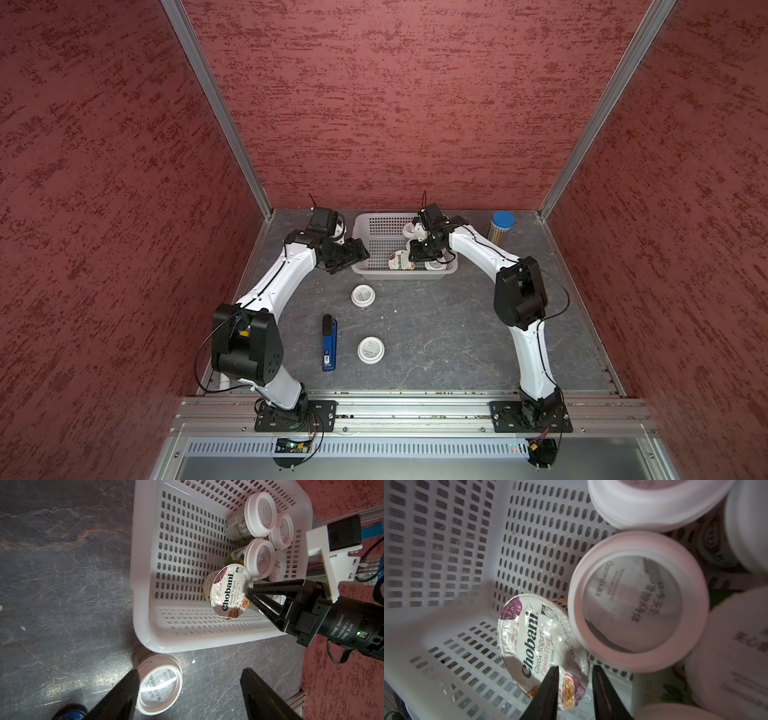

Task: Put the yogurt in the basket
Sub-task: Adjust the yogurt in the basket.

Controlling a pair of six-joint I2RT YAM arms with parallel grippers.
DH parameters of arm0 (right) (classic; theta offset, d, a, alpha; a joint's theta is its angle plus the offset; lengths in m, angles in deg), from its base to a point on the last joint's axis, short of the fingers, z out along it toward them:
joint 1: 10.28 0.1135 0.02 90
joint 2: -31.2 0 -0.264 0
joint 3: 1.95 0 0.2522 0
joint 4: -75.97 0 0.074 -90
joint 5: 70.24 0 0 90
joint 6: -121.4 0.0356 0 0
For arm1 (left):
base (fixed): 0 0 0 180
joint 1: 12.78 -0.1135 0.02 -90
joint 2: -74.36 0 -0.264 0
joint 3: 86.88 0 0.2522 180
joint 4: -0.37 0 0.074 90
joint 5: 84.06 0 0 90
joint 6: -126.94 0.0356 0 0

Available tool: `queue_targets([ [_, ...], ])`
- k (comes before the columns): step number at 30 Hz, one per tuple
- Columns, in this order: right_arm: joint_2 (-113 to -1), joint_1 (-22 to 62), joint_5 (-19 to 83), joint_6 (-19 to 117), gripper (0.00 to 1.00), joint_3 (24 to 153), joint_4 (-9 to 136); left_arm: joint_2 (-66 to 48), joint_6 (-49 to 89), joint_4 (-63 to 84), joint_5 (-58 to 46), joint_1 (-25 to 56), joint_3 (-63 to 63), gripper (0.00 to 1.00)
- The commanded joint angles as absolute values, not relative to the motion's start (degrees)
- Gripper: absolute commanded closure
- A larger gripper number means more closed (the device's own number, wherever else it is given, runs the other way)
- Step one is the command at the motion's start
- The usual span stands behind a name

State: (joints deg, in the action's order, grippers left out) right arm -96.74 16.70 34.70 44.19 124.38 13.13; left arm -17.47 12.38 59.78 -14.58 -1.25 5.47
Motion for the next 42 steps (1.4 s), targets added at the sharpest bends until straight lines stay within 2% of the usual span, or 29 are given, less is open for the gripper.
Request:
queue_targets([
  [1,-97.2,17.2,33.9,43.5,0.68,125.4,12.7,-17.3,13.7,60.2,-14.0,-1.3,5.9,0.20],
  [42,-97.9,18.8,36.7,44.7,0.67,125.5,13.6,-16.7,13.7,60.0,-13.7,-1.3,5.0,0.20],
])
